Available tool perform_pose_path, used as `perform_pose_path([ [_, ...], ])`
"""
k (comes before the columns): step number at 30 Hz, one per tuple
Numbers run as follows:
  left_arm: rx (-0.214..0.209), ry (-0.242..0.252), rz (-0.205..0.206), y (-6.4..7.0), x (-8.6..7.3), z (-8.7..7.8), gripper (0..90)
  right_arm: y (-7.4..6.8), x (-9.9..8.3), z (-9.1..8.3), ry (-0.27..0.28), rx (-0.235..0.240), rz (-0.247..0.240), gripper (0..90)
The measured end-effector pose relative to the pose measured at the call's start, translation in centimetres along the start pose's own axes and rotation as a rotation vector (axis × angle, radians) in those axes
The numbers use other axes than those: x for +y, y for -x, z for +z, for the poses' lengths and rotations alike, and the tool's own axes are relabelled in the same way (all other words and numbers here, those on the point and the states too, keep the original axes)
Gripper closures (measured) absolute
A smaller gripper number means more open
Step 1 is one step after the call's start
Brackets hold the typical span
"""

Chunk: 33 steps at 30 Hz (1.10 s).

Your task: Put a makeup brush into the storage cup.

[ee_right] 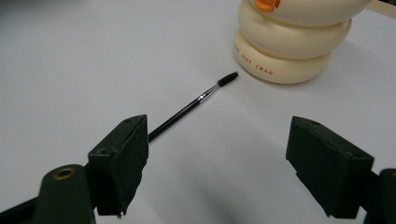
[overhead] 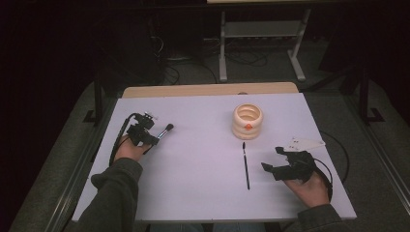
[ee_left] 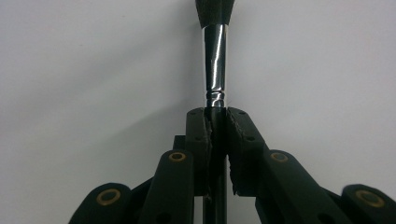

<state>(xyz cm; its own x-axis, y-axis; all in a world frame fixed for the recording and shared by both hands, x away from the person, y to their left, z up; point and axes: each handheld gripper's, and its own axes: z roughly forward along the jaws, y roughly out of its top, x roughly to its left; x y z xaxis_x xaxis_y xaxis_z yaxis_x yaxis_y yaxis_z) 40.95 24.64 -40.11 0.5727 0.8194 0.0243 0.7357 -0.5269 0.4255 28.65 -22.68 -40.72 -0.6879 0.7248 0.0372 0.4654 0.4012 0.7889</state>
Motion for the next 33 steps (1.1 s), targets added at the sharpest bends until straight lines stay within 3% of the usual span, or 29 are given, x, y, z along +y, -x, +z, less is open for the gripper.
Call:
perform_pose_path([
  [4,-0.004,-0.007,0.035,0.2,-0.3,-0.1,79.3,0.0,0.0,0.0,-0.002,0.002,0.004,20.2],
  [8,-0.007,-0.044,0.106,0.3,-0.3,-0.4,79.4,-0.1,0.1,0.1,-0.003,0.005,-0.005,20.1],
  [13,-0.006,-0.006,0.143,0.6,-0.2,-0.9,79.4,-0.1,0.1,0.1,-0.002,0.008,-0.008,20.1],
  [23,-0.034,-0.016,0.263,1.2,-0.2,-1.9,79.4,-0.2,0.1,-0.1,0.002,0.014,-0.009,20.1],
  [26,-0.042,-0.021,0.266,1.3,-0.5,-2.2,79.4,-0.2,0.1,0.1,-0.003,0.020,-0.011,20.1],
  [33,-0.085,-0.015,0.316,1.5,-1.0,-2.7,79.4,-0.4,0.1,0.2,-0.006,0.028,-0.010,20.3],
])
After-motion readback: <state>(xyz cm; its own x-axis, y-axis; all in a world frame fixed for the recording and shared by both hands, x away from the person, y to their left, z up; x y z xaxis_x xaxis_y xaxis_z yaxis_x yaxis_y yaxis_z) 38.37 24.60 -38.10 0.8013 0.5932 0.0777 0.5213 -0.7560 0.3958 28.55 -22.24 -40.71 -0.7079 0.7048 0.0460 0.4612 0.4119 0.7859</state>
